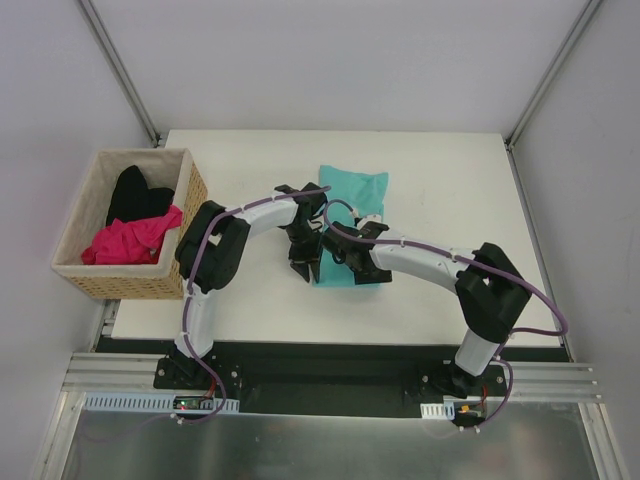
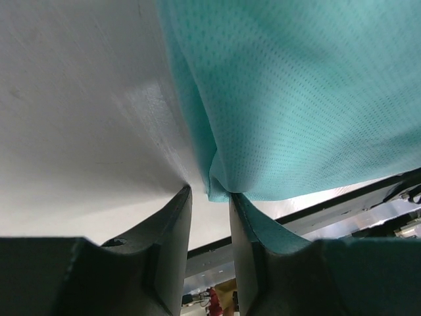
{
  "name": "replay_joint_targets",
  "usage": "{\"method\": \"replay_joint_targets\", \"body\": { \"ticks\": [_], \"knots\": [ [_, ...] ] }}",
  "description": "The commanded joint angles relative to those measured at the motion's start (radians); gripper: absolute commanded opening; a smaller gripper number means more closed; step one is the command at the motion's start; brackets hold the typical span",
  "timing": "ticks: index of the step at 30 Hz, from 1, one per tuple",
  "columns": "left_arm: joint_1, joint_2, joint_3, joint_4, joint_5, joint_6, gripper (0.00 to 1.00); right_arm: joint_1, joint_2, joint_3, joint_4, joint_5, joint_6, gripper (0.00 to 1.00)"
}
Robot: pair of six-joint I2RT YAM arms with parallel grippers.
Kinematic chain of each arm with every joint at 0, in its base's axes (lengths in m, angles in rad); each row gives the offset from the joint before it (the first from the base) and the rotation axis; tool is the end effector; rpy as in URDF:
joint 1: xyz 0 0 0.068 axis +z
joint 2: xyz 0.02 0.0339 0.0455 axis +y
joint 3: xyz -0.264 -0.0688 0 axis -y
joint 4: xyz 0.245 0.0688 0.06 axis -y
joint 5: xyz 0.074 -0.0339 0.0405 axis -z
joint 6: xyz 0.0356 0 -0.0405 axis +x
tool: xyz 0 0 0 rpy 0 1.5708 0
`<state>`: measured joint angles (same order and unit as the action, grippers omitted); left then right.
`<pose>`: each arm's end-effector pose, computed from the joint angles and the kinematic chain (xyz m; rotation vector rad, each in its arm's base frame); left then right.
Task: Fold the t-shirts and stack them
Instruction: Grab one side of the 2/3 rectangular tshirt with both arms
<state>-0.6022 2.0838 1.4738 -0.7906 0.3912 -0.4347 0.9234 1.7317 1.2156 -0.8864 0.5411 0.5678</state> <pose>0.3243 -0.2394 0.1470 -0.3040 -3.0105 0.6485 0.2091 0.2462 0.2023 -0.4042 2.5972 -0.3851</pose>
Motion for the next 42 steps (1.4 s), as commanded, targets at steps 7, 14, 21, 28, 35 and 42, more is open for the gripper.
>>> {"method": "replay_joint_targets", "body": {
  "ticks": [7,14,21,28,35,42],
  "knots": [
    [-0.004,0.056,0.023,-0.001,0.026,0.010,0.29,-0.017,-0.035,0.039,-0.042,-0.007,0.006,0.44],
    [-0.004,0.082,0.022,0.007,0.043,0.014,0.16,-0.024,-0.038,0.019,-0.039,-0.015,0.009,0.44],
    [-0.004,0.090,0.011,0.008,0.052,0.014,0.08,-0.037,-0.043,0.012,-0.028,-0.024,0.007,0.43],
    [-0.004,0.075,0.000,0.008,0.043,0.008,0.00,-0.047,-0.041,-0.016,-0.010,-0.047,0.004,0.43],
    [-0.004,0.059,-0.015,0.008,0.043,0.004,0.00,-0.046,-0.034,-0.074,0.043,-0.081,0.018,0.43],
    [-0.002,0.042,-0.026,0.007,0.048,0.002,0.00,-0.047,0.006,-0.091,0.110,-0.089,-0.002,0.43]
  ]
}}
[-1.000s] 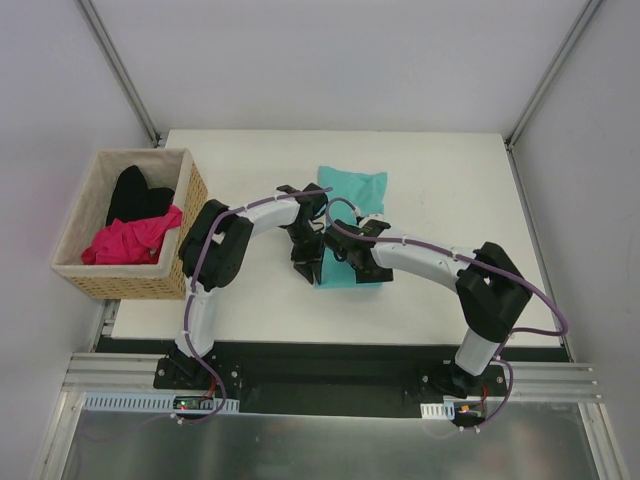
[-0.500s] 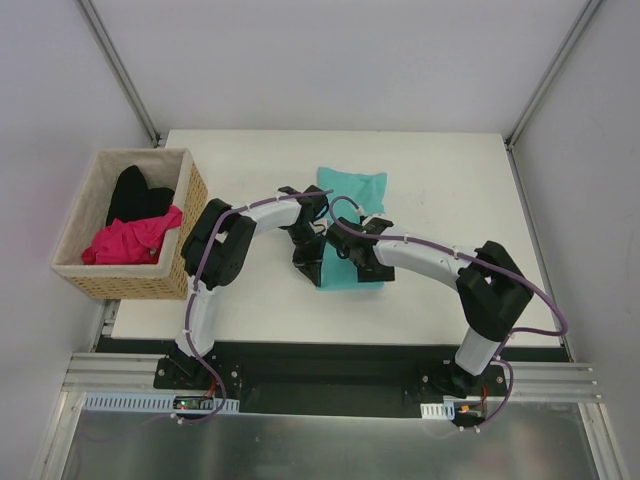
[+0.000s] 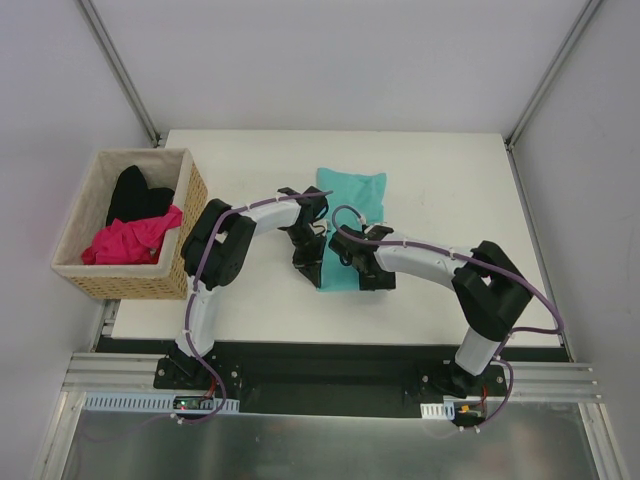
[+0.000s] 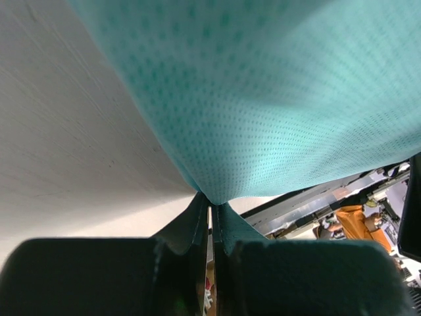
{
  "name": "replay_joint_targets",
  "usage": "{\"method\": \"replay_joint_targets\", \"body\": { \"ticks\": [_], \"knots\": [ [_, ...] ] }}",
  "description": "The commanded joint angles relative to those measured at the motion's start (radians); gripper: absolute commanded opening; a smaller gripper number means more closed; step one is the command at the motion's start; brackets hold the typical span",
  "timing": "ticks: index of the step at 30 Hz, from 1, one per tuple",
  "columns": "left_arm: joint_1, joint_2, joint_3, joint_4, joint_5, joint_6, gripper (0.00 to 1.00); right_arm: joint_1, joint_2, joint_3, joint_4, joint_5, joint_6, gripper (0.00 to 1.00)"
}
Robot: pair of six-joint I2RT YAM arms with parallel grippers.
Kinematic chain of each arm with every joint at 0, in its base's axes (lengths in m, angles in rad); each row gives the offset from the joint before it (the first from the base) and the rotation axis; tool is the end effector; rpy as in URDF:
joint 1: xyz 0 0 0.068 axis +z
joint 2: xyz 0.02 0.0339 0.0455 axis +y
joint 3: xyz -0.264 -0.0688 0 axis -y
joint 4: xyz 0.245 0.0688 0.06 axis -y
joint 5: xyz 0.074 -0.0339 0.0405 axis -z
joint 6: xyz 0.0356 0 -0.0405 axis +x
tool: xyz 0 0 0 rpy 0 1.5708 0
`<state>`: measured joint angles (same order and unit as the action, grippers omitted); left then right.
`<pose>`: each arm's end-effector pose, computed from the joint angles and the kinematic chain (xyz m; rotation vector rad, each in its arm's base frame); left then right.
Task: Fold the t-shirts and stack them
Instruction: Grab one side of the 2/3 rectangular tshirt with both arms
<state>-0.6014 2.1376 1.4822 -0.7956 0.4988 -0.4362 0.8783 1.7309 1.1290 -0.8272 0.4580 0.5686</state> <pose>0.3244 -0.2433 0.1300 -0.2841 -2.8939 0.7295 0.2119 0.2308 0.1800 -0.3741 2.6877 -0.3466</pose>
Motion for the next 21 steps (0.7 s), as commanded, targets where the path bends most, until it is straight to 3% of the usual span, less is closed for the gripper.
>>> {"method": "replay_joint_targets", "body": {
  "ticks": [1,13,16,19,21],
  "knots": [
    [-0.003,-0.013,-0.034,0.009,-0.059,0.002,0.00,-0.005,0.013,0.000,0.051,-0.002,-0.007,0.43],
    [-0.003,-0.027,-0.026,-0.020,-0.069,-0.010,0.00,-0.024,0.035,-0.012,0.122,-0.021,-0.039,0.40],
    [-0.003,-0.030,-0.030,-0.027,-0.074,-0.013,0.00,-0.029,0.041,-0.028,0.143,-0.025,-0.042,0.28],
    [-0.003,-0.033,-0.031,-0.036,-0.085,-0.015,0.00,-0.035,0.042,-0.043,0.157,-0.030,-0.036,0.06],
    [-0.003,-0.036,-0.031,-0.039,-0.088,-0.018,0.00,-0.033,0.041,-0.049,0.160,-0.030,-0.029,0.00]
  ]
}}
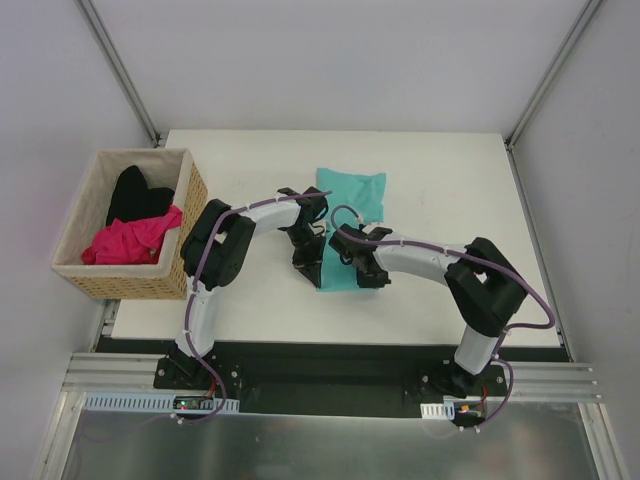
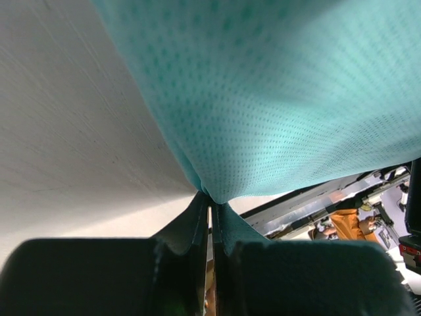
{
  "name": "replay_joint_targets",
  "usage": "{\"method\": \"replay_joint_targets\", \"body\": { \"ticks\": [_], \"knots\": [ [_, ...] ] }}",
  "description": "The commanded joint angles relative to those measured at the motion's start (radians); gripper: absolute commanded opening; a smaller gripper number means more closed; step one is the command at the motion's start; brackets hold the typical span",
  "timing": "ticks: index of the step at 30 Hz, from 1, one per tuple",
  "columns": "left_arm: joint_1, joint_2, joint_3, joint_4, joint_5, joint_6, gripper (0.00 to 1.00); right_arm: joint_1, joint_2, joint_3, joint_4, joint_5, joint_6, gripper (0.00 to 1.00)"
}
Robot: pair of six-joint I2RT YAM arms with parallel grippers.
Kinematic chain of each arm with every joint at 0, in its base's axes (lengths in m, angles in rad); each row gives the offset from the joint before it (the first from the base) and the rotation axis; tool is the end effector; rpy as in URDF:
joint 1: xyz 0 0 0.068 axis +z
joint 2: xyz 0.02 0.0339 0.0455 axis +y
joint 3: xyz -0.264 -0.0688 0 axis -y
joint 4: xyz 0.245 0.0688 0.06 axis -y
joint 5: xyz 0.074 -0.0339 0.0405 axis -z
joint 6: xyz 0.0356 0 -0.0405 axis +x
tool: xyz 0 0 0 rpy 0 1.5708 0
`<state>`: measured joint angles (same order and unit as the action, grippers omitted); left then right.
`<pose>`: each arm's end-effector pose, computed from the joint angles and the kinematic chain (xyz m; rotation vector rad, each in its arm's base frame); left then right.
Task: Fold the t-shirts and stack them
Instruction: Grab one side of the 2/3 rectangular tshirt with both arms
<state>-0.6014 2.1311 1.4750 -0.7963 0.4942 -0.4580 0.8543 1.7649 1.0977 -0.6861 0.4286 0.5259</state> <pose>0.3231 -0.2422 0.1306 -0.2515 -2.8951 0.7195 0.2236 0.2342 0.1642 -0.3769 2.6659 -0.2647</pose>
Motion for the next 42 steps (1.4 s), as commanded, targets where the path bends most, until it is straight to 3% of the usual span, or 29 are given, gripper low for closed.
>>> {"method": "replay_joint_targets", "body": {
  "ticks": [1,11,42],
  "knots": [
    [-0.003,-0.030,-0.021,-0.043,-0.083,0.004,0.00,-0.009,0.008,-0.018,0.019,-0.005,0.016,0.01],
    [-0.003,-0.085,0.004,-0.083,-0.101,0.002,0.00,0.002,-0.090,-0.018,-0.062,-0.004,0.066,0.00],
    [-0.067,-0.394,-0.145,-0.098,-0.144,-0.090,0.00,0.213,-0.291,0.047,-0.329,0.131,0.252,0.00]
  ]
}}
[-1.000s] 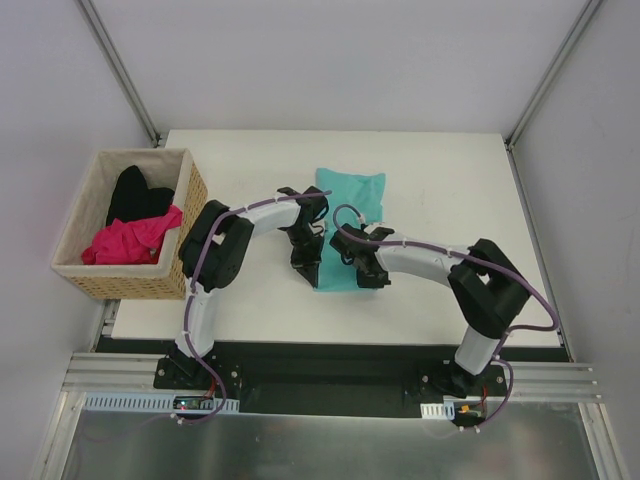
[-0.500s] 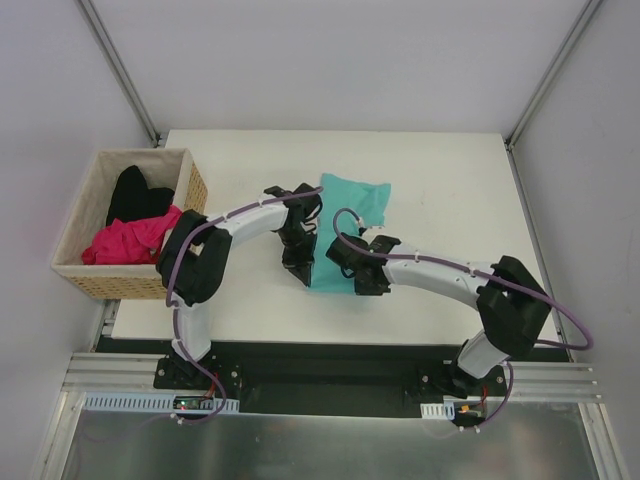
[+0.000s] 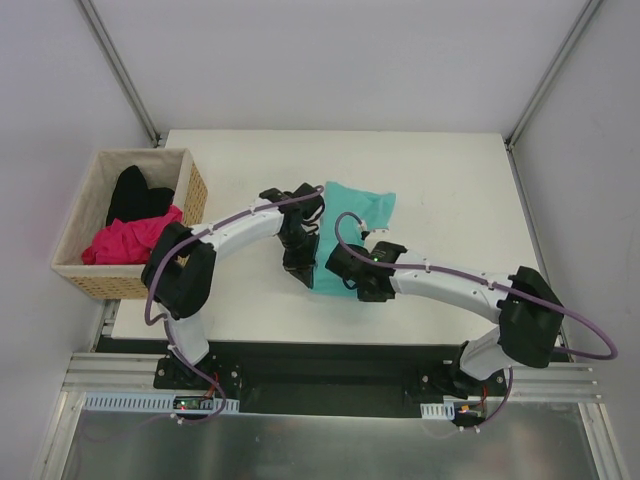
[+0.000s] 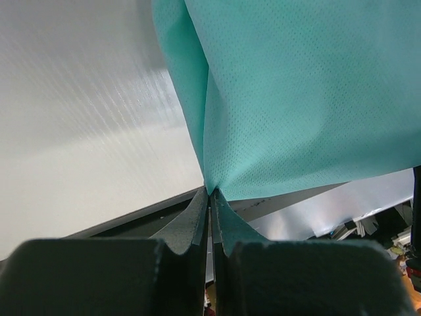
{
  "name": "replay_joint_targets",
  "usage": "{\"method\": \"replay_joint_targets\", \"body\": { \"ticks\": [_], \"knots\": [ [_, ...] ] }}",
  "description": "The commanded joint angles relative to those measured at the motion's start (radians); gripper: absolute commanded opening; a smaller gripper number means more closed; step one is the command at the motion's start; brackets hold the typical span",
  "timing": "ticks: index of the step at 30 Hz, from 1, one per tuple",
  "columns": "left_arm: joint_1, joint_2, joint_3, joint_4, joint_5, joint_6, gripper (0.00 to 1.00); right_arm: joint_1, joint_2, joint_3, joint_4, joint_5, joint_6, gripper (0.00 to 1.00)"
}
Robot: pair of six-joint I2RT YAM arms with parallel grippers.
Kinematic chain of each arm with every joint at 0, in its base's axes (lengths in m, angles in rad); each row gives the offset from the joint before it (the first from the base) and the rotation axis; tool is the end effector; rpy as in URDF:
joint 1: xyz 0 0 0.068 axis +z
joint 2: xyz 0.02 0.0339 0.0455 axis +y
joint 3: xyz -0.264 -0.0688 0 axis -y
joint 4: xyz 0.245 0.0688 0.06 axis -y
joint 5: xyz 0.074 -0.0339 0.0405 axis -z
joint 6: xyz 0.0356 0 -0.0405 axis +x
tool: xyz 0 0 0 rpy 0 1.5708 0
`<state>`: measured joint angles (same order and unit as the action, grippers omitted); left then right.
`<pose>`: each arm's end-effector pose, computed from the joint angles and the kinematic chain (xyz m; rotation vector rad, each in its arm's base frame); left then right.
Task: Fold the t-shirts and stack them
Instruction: Grab one side of the 2/3 rectangular tshirt with both arms, then fold the long partially folded tshirt into a neat square
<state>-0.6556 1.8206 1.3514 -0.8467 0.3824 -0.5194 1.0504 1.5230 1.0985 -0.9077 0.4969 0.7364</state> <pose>0.2756 -0.2287 0.2085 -0.2838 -3.0459 0.7099 0.1541 0.2347 0.2287 -0.3289 2.5838 -0.1708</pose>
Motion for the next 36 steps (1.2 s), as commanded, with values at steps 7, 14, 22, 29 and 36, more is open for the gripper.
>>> {"method": "replay_joint_targets", "body": {
  "ticks": [7,14,22,29,36],
  "knots": [
    [-0.042,-0.162,-0.035,-0.068,-0.036,-0.070,0.00,0.049,-0.078,0.084,-0.171,0.091,0.061,0.00],
    [-0.070,-0.218,-0.035,-0.098,-0.040,-0.103,0.00,0.083,-0.113,0.121,-0.230,0.108,0.084,0.00],
    [-0.096,-0.264,-0.015,-0.132,-0.034,-0.129,0.00,0.102,-0.155,0.187,-0.310,0.149,0.092,0.00],
    [-0.102,-0.268,0.011,-0.164,-0.039,-0.122,0.00,0.100,-0.155,0.224,-0.349,0.177,0.084,0.00],
    [-0.108,-0.271,0.017,-0.175,-0.033,-0.131,0.00,0.102,-0.155,0.242,-0.359,0.178,0.081,0.00]
  ]
}}
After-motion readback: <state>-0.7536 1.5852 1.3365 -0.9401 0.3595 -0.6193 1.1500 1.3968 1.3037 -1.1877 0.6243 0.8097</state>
